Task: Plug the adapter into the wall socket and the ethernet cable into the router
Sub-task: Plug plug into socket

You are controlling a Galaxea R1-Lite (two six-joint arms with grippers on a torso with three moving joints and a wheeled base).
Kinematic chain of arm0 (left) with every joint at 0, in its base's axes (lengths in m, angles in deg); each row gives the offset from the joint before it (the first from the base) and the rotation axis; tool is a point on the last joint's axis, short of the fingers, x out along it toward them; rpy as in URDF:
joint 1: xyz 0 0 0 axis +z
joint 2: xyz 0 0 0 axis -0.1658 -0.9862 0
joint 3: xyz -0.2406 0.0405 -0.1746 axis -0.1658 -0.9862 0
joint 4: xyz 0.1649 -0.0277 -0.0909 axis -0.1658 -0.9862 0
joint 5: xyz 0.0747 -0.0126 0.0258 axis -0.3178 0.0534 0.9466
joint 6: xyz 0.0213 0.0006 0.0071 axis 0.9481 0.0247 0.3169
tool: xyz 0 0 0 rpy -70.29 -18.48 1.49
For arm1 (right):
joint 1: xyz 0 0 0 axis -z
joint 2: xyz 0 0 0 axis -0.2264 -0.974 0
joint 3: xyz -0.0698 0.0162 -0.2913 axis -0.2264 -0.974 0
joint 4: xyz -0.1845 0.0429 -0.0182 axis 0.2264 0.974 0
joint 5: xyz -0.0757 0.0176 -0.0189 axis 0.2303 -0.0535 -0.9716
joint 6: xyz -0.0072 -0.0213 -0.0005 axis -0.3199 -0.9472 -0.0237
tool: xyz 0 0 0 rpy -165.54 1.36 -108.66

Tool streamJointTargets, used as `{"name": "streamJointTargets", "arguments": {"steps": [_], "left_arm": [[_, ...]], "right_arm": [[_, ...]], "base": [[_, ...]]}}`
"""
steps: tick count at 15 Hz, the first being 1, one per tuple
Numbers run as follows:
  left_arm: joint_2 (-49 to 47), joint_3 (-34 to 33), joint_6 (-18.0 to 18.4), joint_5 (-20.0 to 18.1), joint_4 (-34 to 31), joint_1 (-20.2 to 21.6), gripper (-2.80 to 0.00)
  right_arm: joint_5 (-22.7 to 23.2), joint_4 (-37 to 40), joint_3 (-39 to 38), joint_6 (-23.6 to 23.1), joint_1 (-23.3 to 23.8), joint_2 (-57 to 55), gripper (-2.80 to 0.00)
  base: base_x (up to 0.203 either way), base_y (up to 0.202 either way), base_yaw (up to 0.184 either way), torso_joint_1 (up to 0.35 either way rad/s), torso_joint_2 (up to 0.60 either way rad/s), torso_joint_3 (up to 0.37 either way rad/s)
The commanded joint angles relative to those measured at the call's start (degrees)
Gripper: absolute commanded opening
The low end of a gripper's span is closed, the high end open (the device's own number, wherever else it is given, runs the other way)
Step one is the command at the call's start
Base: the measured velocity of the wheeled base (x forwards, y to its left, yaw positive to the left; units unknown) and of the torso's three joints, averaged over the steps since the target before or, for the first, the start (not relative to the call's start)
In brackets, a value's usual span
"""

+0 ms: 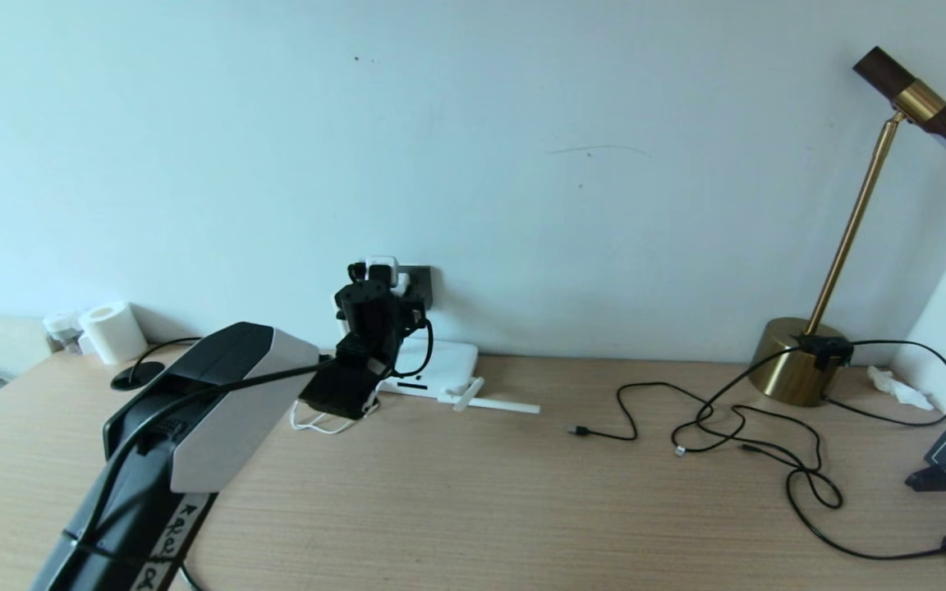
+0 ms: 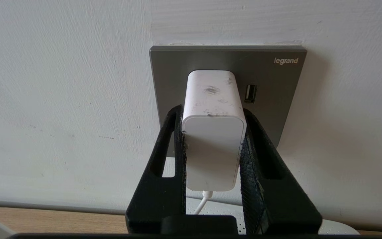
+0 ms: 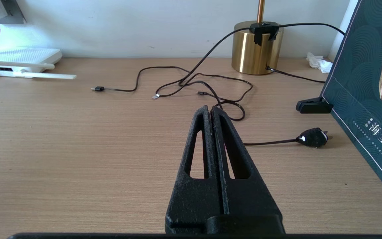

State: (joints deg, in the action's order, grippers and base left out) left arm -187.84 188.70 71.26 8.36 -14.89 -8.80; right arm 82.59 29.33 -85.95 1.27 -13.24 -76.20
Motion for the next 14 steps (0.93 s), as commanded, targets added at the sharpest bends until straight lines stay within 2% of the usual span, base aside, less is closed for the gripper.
{"name": "streamJointTargets", "arguments": {"steps": [1, 14], "left_arm": [[0.2, -0.6, 0.0, 0.2, 0.3, 0.0, -2.80], [0.2, -1.3, 0.0, 0.2, 0.7, 0.0, -2.80]], "right_arm": [[0.0, -0.1, -0.6, 0.0, 0.0, 0.0, -2.80], [0.0, -0.1, -0.6, 0.0, 0.0, 0.0, -2.80]], "base": [[0.000, 0.000, 0.000, 0.000, 0.00, 0.000], [0.000, 0.000, 0.000, 0.000, 0.00, 0.000]]}}
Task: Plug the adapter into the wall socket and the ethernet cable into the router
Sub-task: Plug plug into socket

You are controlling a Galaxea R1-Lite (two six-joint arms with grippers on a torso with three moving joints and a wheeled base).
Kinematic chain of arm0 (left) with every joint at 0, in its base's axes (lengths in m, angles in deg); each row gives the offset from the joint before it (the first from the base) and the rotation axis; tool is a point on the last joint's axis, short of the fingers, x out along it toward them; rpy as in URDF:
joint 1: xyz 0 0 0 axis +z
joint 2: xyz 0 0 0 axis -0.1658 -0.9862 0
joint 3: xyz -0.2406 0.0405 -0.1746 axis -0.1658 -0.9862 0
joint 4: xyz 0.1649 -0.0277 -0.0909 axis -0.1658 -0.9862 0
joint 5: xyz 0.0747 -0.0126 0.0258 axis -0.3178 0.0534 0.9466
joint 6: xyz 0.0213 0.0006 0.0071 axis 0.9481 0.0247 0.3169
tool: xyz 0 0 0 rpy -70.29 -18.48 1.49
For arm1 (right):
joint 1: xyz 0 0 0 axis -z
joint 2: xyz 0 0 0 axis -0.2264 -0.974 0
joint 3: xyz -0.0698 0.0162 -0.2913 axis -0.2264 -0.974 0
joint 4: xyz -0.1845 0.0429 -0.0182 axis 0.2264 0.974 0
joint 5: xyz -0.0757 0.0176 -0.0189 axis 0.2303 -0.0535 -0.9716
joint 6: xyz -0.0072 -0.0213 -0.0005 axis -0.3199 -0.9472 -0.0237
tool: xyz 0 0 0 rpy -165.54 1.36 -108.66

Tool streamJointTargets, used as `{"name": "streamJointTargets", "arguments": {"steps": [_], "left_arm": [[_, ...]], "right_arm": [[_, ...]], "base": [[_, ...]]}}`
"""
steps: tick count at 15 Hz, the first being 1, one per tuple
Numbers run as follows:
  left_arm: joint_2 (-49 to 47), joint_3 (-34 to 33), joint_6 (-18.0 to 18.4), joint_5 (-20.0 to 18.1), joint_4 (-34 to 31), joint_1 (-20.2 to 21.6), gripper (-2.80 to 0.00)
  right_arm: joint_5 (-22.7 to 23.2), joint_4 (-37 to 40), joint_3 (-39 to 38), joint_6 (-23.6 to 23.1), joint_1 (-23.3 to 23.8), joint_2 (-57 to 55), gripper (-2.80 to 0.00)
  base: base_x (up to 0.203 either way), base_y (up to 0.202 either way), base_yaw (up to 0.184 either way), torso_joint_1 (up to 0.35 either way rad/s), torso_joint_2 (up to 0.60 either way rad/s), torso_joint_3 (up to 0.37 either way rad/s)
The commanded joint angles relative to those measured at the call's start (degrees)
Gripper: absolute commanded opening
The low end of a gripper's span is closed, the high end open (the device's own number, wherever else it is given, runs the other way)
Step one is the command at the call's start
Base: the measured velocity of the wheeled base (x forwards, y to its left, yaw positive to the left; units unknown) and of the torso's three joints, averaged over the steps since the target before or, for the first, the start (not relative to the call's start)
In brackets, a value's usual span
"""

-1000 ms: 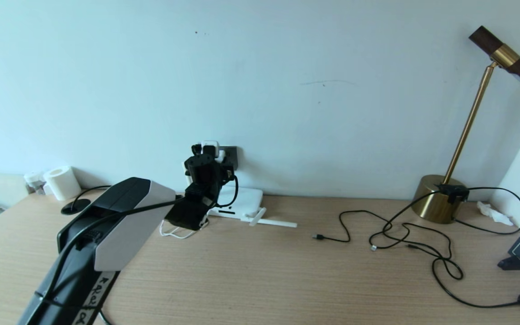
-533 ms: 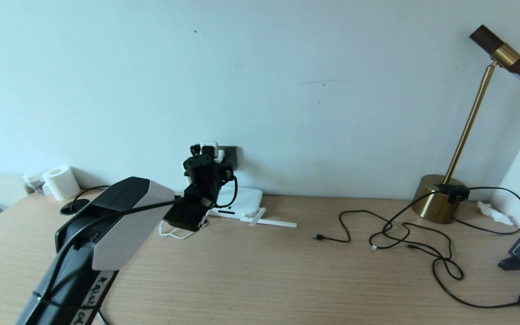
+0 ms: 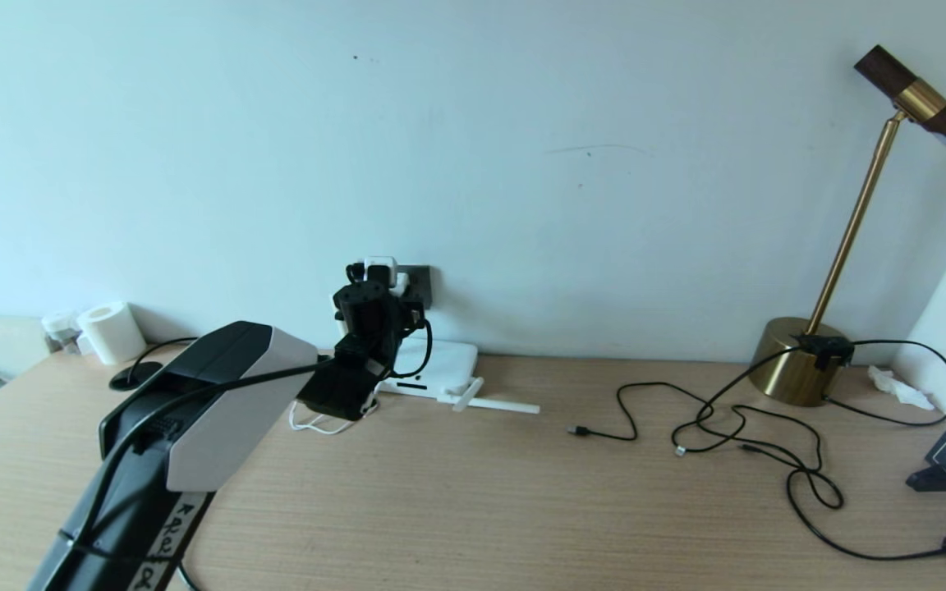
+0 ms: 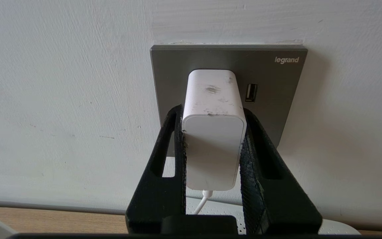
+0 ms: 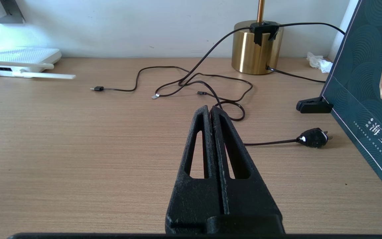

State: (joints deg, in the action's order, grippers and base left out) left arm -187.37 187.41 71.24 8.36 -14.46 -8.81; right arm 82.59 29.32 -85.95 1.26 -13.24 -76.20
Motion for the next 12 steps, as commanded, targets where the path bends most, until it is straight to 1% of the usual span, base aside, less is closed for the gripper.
{"name": "streamJointTargets", "arguments": {"steps": [1, 12], "left_arm": [[-0.4, 0.0, 0.0, 0.1, 0.3, -0.1, -2.80], [-0.8, 0.5, 0.0, 0.2, 0.2, -0.3, -2.80]], "right_arm": [[0.0, -0.1, -0.6, 0.0, 0.0, -0.1, -2.80], [0.0, -0.1, -0.6, 0.0, 0.0, 0.0, -2.80]], "base": [[0.000, 0.000, 0.000, 0.000, 0.00, 0.000], [0.000, 0.000, 0.000, 0.000, 0.00, 0.000]]}}
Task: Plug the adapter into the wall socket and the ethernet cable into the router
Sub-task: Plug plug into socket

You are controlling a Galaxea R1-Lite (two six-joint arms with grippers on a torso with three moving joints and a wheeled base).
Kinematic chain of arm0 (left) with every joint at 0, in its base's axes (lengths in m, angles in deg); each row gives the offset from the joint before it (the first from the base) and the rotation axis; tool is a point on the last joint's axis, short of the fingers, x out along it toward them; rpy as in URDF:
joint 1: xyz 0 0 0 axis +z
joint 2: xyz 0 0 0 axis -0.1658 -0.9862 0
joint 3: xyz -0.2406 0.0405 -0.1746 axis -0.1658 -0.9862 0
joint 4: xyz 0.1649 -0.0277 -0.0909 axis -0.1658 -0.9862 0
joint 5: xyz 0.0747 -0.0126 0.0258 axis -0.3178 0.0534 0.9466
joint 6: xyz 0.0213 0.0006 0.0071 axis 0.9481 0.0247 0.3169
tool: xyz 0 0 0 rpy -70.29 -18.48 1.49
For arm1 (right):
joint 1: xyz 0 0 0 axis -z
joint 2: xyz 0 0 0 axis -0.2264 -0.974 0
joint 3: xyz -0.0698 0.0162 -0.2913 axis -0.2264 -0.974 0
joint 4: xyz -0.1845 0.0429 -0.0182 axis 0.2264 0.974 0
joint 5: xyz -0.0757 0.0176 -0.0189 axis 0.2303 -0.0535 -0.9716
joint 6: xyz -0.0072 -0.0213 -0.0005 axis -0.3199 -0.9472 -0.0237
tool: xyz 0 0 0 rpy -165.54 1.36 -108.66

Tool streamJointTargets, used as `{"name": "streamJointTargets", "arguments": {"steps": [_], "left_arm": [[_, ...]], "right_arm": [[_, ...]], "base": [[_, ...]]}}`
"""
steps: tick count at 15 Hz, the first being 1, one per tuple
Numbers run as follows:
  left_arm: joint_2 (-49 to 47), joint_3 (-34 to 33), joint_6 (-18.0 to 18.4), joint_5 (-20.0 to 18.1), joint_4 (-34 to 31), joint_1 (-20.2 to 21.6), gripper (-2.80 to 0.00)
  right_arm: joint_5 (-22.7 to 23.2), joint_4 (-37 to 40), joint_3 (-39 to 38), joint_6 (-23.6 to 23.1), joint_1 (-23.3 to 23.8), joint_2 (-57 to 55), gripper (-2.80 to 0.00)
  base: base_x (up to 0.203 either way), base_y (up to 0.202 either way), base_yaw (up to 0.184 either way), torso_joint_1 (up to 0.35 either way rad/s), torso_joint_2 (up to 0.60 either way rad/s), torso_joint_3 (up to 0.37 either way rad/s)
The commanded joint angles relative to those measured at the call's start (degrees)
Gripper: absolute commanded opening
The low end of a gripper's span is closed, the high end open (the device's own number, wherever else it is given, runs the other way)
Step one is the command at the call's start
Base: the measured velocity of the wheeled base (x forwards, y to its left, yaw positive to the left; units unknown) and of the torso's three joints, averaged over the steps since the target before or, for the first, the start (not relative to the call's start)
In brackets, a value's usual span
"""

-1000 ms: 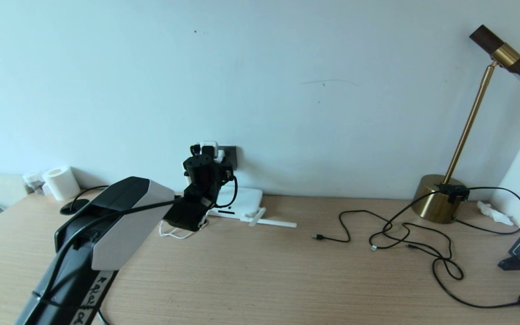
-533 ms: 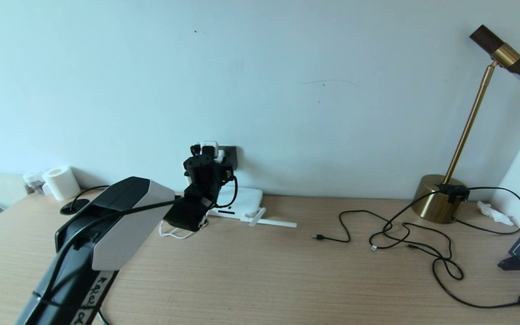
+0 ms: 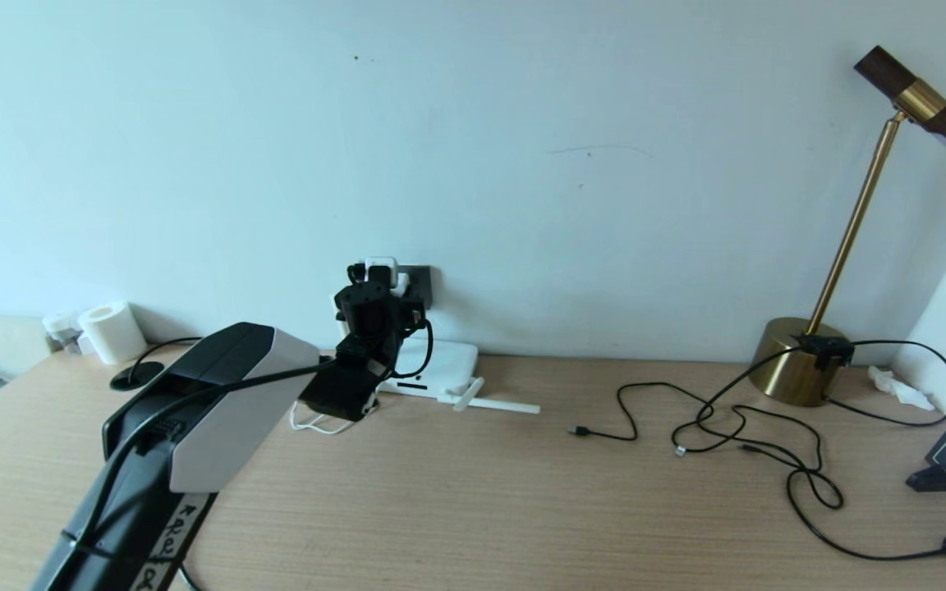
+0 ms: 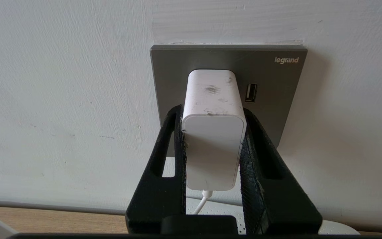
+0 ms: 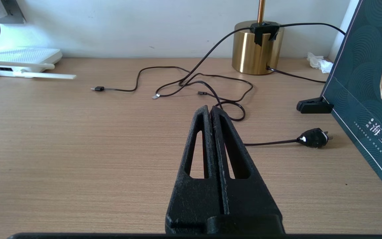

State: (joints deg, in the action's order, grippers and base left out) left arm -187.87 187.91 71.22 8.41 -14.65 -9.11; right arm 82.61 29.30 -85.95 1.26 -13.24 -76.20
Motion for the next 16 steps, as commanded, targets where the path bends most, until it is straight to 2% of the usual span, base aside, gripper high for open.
{"name": "streamJointTargets", "arguments": {"steps": [1, 4, 5, 6, 16], "left_arm": [[-0.3, 0.0, 0.0, 0.1, 0.4, 0.0, -2.80], [-0.2, 0.0, 0.0, 0.1, 0.4, 0.0, -2.80], [-0.2, 0.0, 0.0, 0.1, 0.4, 0.0, -2.13], [-0.2, 0.0, 0.0, 0.1, 0.5, 0.0, 0.00], [-0.1, 0.0, 0.0, 0.1, 0.6, 0.0, 0.00]], "right_arm": [[-0.1, 0.0, -0.6, 0.0, 0.0, 0.0, -2.80], [0.0, 0.0, -0.6, 0.0, 0.0, 0.0, -2.80], [-0.1, 0.0, -0.6, 0.0, 0.0, 0.0, -2.80], [0.0, 0.0, -0.6, 0.0, 0.0, 0.0, -2.80], [0.0, 0.0, -0.6, 0.0, 0.0, 0.0, -2.80]], "base": [[0.000, 0.000, 0.000, 0.000, 0.00, 0.000], [0.000, 0.000, 0.000, 0.000, 0.00, 0.000], [0.000, 0.000, 0.000, 0.000, 0.00, 0.000], [0.000, 0.000, 0.000, 0.000, 0.00, 0.000], [0.000, 0.000, 0.000, 0.000, 0.00, 0.000]]}}
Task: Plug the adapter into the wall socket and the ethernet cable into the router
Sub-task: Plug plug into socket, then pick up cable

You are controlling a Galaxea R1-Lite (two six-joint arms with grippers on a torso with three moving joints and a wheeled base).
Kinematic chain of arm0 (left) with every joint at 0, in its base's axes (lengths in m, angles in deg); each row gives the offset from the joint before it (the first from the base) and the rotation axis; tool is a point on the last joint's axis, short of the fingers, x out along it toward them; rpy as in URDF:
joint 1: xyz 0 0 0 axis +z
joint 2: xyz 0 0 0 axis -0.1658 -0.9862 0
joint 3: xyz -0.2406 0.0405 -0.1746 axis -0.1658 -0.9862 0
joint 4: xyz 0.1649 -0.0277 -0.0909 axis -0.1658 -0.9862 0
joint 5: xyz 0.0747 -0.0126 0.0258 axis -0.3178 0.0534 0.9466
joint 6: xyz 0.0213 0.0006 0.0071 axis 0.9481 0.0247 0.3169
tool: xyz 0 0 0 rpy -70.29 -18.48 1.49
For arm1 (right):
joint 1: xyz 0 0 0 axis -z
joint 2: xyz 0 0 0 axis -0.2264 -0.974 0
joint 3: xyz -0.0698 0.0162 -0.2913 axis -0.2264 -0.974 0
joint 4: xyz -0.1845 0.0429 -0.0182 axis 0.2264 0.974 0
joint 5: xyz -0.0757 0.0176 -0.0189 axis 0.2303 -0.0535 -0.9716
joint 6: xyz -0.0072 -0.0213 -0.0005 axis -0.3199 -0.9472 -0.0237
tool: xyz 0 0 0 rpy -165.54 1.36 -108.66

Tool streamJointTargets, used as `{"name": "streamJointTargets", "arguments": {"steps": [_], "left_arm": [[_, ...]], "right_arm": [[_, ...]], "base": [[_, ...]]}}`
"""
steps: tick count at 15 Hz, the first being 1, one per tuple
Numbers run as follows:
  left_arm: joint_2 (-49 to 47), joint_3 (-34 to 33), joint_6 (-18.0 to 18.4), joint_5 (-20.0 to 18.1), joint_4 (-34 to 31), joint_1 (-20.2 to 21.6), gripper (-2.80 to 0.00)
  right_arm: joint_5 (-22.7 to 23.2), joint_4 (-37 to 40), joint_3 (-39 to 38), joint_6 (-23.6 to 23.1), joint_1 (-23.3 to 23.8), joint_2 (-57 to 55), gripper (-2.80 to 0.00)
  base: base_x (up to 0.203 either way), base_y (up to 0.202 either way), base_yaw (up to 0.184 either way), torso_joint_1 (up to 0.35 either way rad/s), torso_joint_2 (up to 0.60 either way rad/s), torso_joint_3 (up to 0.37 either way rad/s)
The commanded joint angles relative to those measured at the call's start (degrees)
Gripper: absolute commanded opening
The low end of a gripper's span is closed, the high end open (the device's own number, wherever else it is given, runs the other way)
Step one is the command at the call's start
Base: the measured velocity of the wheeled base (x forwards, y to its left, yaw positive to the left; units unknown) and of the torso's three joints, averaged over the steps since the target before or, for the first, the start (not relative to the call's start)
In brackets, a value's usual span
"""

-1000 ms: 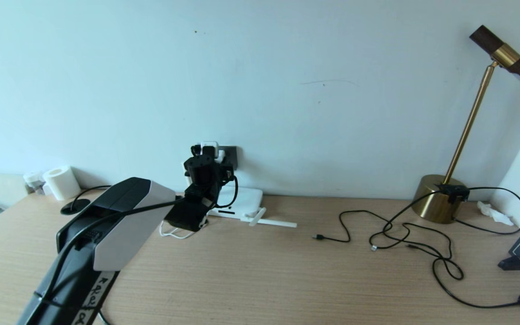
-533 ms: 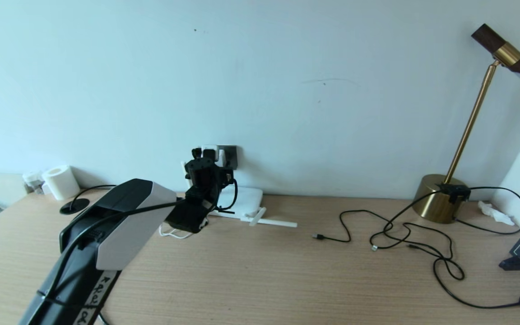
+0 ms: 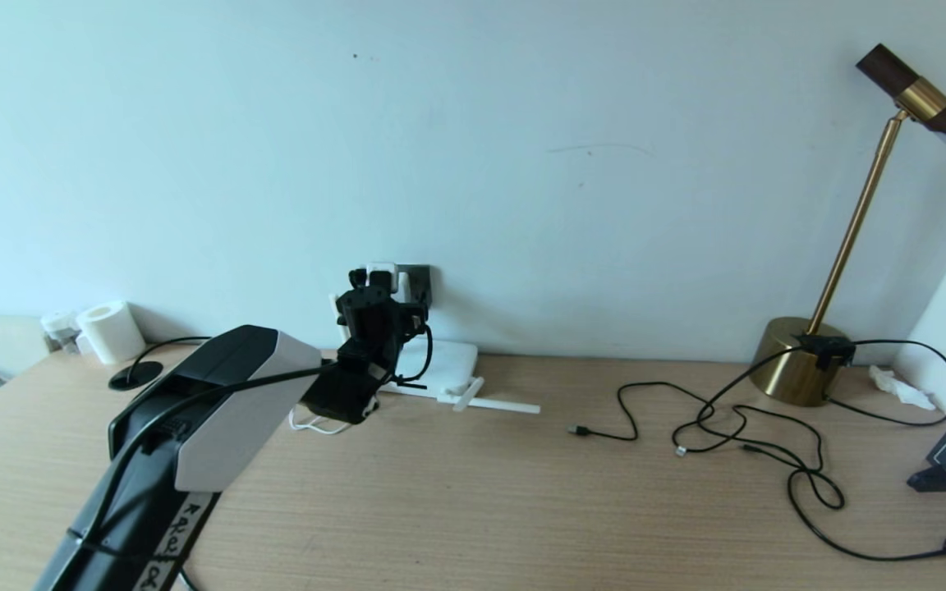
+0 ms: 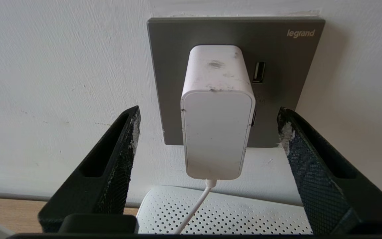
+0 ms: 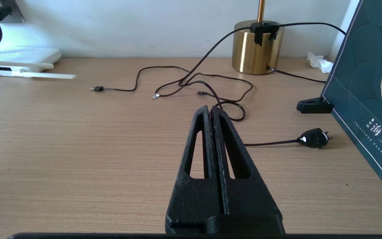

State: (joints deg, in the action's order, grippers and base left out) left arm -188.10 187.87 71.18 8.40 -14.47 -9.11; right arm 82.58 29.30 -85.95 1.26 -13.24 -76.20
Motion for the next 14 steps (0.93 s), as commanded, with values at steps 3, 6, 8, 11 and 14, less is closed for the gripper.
{"name": "streamJointTargets", "arguments": {"steps": [3, 6, 8, 11, 14], "left_arm": [[0.5, -0.8, 0.0, 0.1, 1.4, -0.1, 0.00], [3.3, -7.3, 0.1, 0.1, 4.2, -1.3, 0.00], [7.9, -14.2, 0.1, 0.0, 5.9, -2.5, 0.00], [20.0, -33.0, 0.0, -0.5, 7.2, -4.6, 0.00], [31.4, -49.9, 0.0, -0.9, 9.7, -5.8, -2.80]], "right_arm": [[0.0, 0.0, -0.6, 0.0, 0.0, -0.1, -2.80], [0.0, 0.0, -0.6, 0.0, 0.0, -0.1, -2.80], [0.0, 0.0, -0.6, 0.0, 0.0, 0.0, -2.80], [0.0, 0.0, -0.6, 0.0, 0.0, 0.0, -2.80], [0.0, 0.0, -0.6, 0.0, 0.0, -0.1, -2.80]], "base": [[0.000, 0.000, 0.000, 0.000, 0.00, 0.000], [0.000, 0.000, 0.000, 0.000, 0.00, 0.000], [0.000, 0.000, 0.000, 0.000, 0.00, 0.000], [0.000, 0.000, 0.000, 0.000, 0.00, 0.000], [0.000, 0.000, 0.000, 0.000, 0.00, 0.000]]}}
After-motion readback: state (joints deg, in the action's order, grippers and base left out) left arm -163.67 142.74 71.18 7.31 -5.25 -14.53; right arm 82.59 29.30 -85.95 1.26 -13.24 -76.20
